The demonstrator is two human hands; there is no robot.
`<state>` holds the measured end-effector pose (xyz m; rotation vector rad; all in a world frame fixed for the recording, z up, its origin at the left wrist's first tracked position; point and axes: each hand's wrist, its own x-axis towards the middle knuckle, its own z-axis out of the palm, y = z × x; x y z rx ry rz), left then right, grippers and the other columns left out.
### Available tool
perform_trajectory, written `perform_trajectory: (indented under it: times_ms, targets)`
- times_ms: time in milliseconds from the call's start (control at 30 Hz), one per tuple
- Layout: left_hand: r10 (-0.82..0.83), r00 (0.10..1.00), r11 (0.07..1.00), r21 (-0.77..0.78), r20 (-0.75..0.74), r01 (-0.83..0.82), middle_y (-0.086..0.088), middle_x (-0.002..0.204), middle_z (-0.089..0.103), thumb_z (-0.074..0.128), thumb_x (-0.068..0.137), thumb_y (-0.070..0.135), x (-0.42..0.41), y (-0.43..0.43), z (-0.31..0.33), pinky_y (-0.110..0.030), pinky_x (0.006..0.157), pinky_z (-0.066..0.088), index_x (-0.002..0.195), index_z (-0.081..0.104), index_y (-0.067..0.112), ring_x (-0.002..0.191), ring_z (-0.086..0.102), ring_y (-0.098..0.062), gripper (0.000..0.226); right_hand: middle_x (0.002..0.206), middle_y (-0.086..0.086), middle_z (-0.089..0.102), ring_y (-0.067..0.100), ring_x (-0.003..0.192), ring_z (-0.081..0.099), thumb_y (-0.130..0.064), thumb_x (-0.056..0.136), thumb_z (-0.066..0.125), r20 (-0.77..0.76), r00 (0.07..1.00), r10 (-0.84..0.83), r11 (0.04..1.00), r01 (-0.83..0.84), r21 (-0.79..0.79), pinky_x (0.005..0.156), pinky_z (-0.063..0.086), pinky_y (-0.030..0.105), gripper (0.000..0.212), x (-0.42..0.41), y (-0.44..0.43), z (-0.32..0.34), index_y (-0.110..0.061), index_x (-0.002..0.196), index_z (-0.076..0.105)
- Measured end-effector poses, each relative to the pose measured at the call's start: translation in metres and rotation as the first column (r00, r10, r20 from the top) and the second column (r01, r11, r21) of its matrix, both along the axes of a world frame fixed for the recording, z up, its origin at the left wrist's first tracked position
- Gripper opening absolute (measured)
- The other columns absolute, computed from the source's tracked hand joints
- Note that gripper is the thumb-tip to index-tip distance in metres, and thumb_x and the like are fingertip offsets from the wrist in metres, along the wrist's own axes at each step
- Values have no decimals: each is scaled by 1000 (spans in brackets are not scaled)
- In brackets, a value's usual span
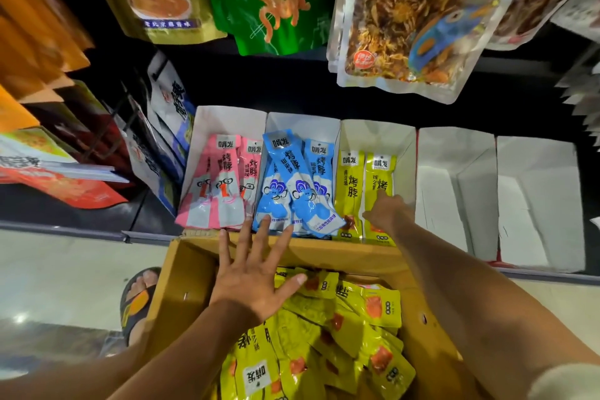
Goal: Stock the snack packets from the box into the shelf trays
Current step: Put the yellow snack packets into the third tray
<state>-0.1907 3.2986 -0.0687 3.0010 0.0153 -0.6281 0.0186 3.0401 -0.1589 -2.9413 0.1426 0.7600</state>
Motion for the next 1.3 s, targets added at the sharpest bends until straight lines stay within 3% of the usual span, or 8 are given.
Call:
perform_trajectory:
  times_ms: [167, 433, 533, 633, 767, 933, 1167, 1300]
  targets:
    - [-4, 1000, 1000, -12, -11, 4, 1, 157, -46, 1, 88, 88, -1, 1, 2, -65, 113, -28, 142, -44, 50, 146, -41, -33, 80, 135, 19, 55, 36, 121, 55, -52, 85, 72, -50, 998, 45, 999, -43, 30, 94, 53, 46, 78, 3, -4, 2, -13, 144, 40]
    - [0, 995, 1000, 4, -102, 1, 3, 157, -41, 5, 91, 85, 2, 2, 7, -66, 118, -20, 145, -40, 50, 149, -36, -31, 78, 119, 16, 60, 31, 104, 62, -27, 88, 66, 57, 995, 78, 986, -86, 146, 80, 55, 34, 49, -22, -8, 59, -10, 132, 55]
    - [-4, 992, 999, -42, -123, -1, 5, 163, -32, 8, 95, 80, 4, 4, 15, -64, 121, -16, 153, -28, 49, 152, -31, -29, 75, 135, 18, 54, 33, 117, 59, -30, 90, 65, 107, 991, 77, 969, -100, 227, 92, 51, 36, 59, -48, -11, 88, -15, 145, 48]
    - [-20, 999, 996, -85, -37, 17, 4, 170, -21, 14, 100, 72, -9, 8, 27, -58, 125, -11, 158, -18, 46, 155, -25, -27, 71, 142, 17, 47, 36, 125, 52, -33, 91, 67, 197, 975, 99, 952, -151, 268, 100, 49, 41, 62, -81, -13, 116, -20, 148, 45]
    - [-111, 989, 993, -39, 99, 115, 2, 171, -18, 16, 103, 67, -43, 10, 46, -59, 123, -7, 161, -13, 41, 156, -21, -29, 70, 157, 11, 33, 34, 144, 31, -42, 88, 69, 286, 924, 254, 940, -306, 154, 110, 41, 48, 70, -129, -15, 137, -29, 151, 39]
    - [-121, 971, 993, 20, 206, 119, 1, 173, -3, 16, 102, 67, -97, 25, 57, -64, 123, -8, 162, -1, 42, 158, -11, -29, 68, 160, 9, 31, 34, 146, 30, -54, 83, 69, 389, 811, 438, 876, -481, 17, 114, 36, 48, 77, -190, -12, 142, -37, 151, 35]
    - [36, 992, 995, 86, 120, -46, 0, 166, 31, 19, 102, 66, -204, 35, 14, -74, 118, 0, 159, 29, 41, 156, 19, -31, 63, 152, 9, 37, 32, 140, 36, -58, 82, 67, 218, 861, 460, 876, -480, 45, 110, 39, 45, 77, -267, 5, 109, -33, 148, 38]
    - [96, 993, 989, 110, 74, -103, 2, 167, 28, 7, 102, 68, -250, 43, -13, -72, 120, -2, 159, 30, 42, 157, 9, -28, 67, 158, 8, 30, 33, 142, 34, -54, 83, 67, 44, 866, 498, 860, -499, 102, 111, 37, 47, 78, -304, 21, 80, -33, 151, 34]
